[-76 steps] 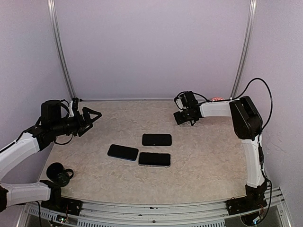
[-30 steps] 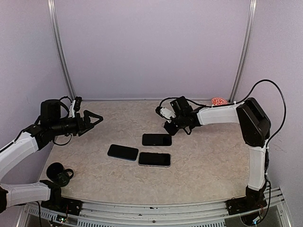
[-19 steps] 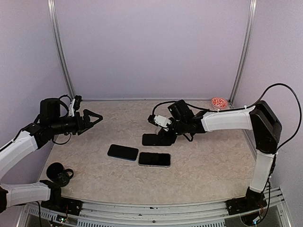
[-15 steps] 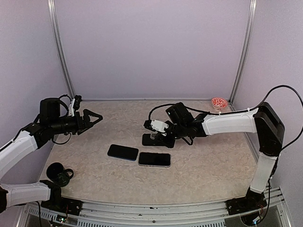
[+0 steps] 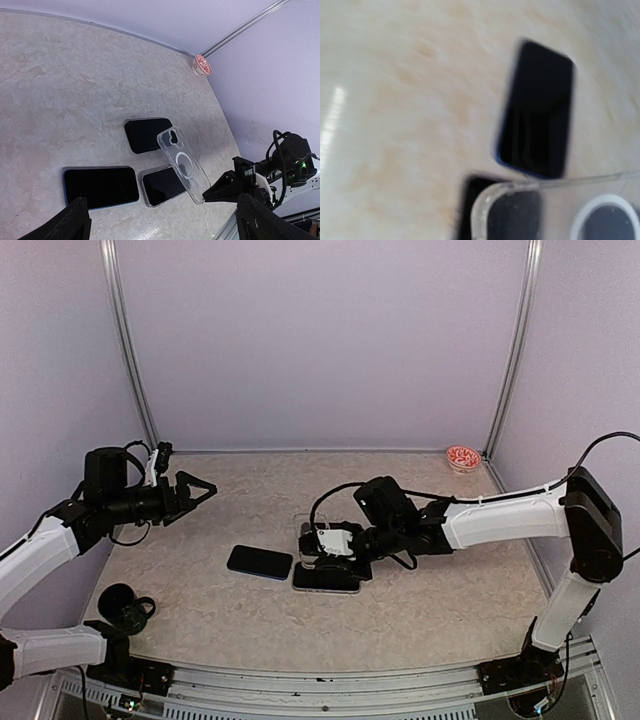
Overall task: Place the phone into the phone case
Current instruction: Place the phone case at the corner of the board.
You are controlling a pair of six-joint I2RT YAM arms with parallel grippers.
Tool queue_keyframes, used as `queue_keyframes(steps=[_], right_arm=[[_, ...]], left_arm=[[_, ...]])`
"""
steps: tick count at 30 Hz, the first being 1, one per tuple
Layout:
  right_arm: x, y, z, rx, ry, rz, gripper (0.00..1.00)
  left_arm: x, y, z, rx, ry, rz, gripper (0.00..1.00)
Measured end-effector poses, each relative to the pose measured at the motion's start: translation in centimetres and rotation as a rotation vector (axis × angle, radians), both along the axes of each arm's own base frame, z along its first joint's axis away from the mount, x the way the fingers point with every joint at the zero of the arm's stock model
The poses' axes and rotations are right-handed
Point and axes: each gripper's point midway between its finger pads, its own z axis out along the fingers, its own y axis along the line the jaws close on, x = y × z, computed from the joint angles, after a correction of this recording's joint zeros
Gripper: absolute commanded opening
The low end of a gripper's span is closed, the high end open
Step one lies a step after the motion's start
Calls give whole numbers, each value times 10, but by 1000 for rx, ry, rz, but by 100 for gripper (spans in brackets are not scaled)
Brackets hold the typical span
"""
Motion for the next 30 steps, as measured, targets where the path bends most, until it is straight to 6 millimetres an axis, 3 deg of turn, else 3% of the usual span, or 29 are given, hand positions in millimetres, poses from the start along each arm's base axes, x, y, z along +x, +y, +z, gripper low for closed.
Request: queue_keyframes(steps=[7, 18, 21, 30], right_arm=[[-48, 18, 22, 67, -76, 239, 0], [-101, 46, 40, 79, -207, 485, 0], [-111, 48, 33, 65, -226, 533, 0], [-125, 54, -16, -48, -240, 708, 0]], left_arm=[[0, 0, 1, 0, -2, 1, 99], [-3, 2, -1, -3, -8, 4, 99], [-5, 4, -6, -3, 0, 7, 99], [-6, 11, -7, -18, -5, 20, 99]])
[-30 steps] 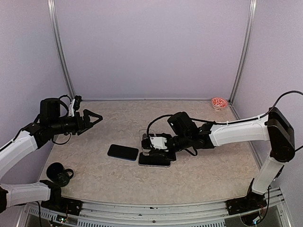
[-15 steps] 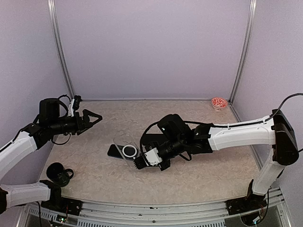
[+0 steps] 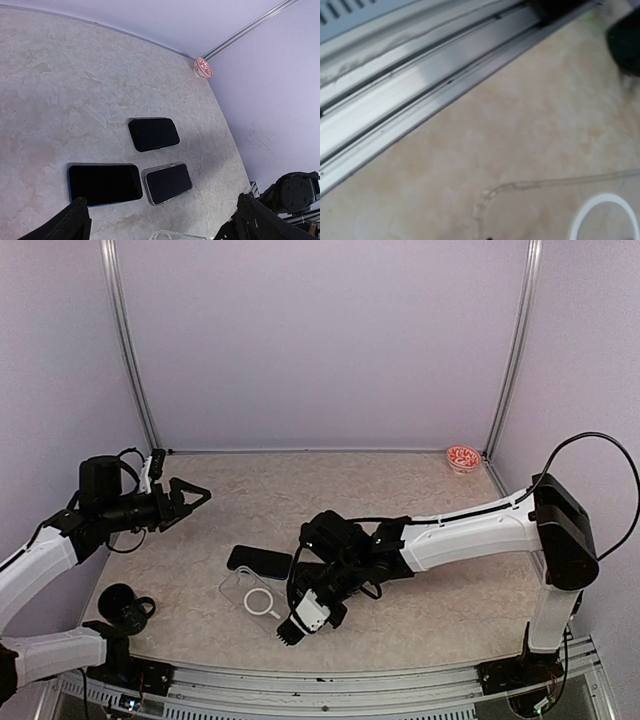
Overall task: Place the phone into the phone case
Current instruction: Place the phone case at the corner of the board.
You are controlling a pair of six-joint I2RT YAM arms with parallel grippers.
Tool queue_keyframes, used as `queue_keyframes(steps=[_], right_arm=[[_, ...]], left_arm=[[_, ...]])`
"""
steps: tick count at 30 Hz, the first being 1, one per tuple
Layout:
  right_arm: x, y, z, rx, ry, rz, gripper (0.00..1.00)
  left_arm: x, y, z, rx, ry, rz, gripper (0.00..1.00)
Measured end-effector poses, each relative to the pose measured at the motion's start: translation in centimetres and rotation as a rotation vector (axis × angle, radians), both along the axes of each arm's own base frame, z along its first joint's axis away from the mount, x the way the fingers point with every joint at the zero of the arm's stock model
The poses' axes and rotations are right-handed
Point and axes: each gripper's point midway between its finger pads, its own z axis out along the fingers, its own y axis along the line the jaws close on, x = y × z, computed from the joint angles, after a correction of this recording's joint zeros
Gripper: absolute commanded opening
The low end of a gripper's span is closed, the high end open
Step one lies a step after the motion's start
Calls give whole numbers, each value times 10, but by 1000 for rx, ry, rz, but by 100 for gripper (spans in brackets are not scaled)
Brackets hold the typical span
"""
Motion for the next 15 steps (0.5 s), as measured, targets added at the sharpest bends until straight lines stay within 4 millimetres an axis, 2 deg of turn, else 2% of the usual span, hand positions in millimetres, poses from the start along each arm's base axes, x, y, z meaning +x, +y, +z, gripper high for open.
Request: queue_keyframes(steps=[8, 15], right_arm=[[-1, 3, -22, -25, -47, 77, 0], [10, 20, -30, -46, -100, 102, 0]], left_arm=[[-1, 1, -4, -14, 5, -10, 99], [0, 3, -9, -23, 15, -9, 99]])
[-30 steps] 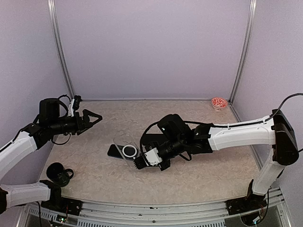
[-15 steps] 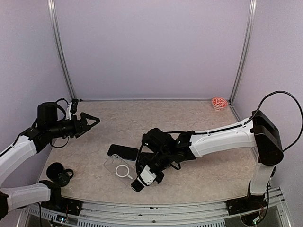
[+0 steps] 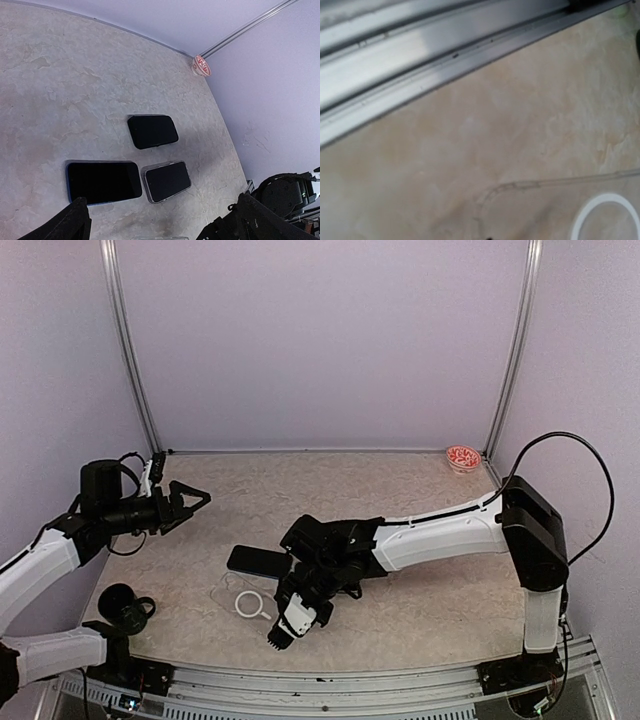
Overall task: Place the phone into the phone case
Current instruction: Place the phone case at the corner of the board.
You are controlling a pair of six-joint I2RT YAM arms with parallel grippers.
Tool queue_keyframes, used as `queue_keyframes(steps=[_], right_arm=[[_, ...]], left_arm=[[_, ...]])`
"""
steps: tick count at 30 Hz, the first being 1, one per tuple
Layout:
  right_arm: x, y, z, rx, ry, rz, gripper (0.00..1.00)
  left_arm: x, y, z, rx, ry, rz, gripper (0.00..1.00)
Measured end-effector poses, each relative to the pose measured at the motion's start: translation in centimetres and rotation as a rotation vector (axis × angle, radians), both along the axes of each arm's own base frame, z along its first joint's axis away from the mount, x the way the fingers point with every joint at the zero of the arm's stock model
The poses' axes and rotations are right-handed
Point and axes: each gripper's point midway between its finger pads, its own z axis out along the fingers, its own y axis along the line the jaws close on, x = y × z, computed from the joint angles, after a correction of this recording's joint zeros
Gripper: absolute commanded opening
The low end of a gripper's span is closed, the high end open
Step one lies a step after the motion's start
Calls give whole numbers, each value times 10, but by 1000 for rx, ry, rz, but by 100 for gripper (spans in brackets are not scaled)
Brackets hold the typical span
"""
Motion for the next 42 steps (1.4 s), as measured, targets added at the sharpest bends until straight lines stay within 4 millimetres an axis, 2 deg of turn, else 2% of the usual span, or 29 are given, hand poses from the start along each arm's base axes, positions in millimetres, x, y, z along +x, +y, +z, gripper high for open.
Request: queue_keyframes(steps=[4, 15, 18, 23, 27, 32, 34, 35, 36, 42], right_arm=[[4, 4, -5, -27, -14, 5, 1], [7, 1, -10, -51, -38, 8, 19], [8, 1, -10, -52, -40, 6, 30], [10, 3, -9, -43, -39, -11, 57], [10, 1, -2, -8, -47, -32, 67], [13, 3, 22, 67, -63, -73, 72], [16, 6, 31, 92, -64, -98, 81], [18, 8, 35, 102, -60, -116, 95], [20, 9, 38, 107, -54, -137, 99], [34, 18, 56, 120, 5, -296, 99]], left_arm=[[0, -1, -1, -7, 5, -3, 99], [2, -1, 2, -21, 0, 0, 99], [2, -1, 1, -23, 1, 0, 99], [2, -1, 1, -27, 9, 3, 99], [3, -1, 0, -31, 17, 6, 99], [3, -1, -1, -33, 20, 9, 99], [3, -1, -1, -34, 21, 9, 99], [3, -1, -1, -34, 20, 10, 99], [4, -1, -1, -35, 21, 10, 99], [7, -1, -5, -33, 31, 16, 99]])
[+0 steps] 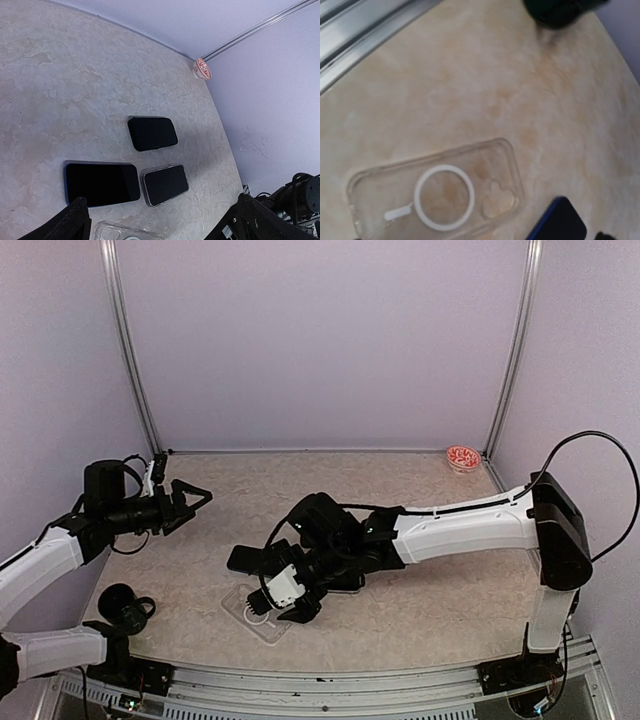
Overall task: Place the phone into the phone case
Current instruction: Place the phone case at the corner of the board, then pick up the phone at the center of the board.
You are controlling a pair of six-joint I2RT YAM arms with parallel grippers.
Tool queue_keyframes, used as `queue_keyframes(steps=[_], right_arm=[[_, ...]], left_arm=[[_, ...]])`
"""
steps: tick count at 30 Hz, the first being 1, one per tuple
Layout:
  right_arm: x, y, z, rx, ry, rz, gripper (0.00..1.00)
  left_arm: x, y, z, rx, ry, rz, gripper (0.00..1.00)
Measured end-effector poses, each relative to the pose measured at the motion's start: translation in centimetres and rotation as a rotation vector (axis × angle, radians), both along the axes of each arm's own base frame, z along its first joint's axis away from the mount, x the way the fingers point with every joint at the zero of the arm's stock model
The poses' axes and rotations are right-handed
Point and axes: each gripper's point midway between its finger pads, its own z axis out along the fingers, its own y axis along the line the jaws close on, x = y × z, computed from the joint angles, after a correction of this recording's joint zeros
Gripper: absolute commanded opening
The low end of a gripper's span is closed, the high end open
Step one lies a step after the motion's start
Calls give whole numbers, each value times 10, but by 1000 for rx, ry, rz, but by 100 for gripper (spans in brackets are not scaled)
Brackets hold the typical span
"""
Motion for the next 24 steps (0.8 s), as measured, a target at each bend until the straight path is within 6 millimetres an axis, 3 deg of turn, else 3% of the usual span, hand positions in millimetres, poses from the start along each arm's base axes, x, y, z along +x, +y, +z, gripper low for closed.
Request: queue_keyframes(steps=[5, 14, 24], right_arm=[[9, -2, 16, 31, 60, -134, 99], [39, -5, 63, 127, 117, -384, 100], [74, -19, 65, 151, 215, -560, 99]], left_arm=[[2, 0, -2, 2, 6, 5, 99], [7, 1, -8, -10, 36, 23, 99], [10, 1, -11, -14, 57, 43, 99]])
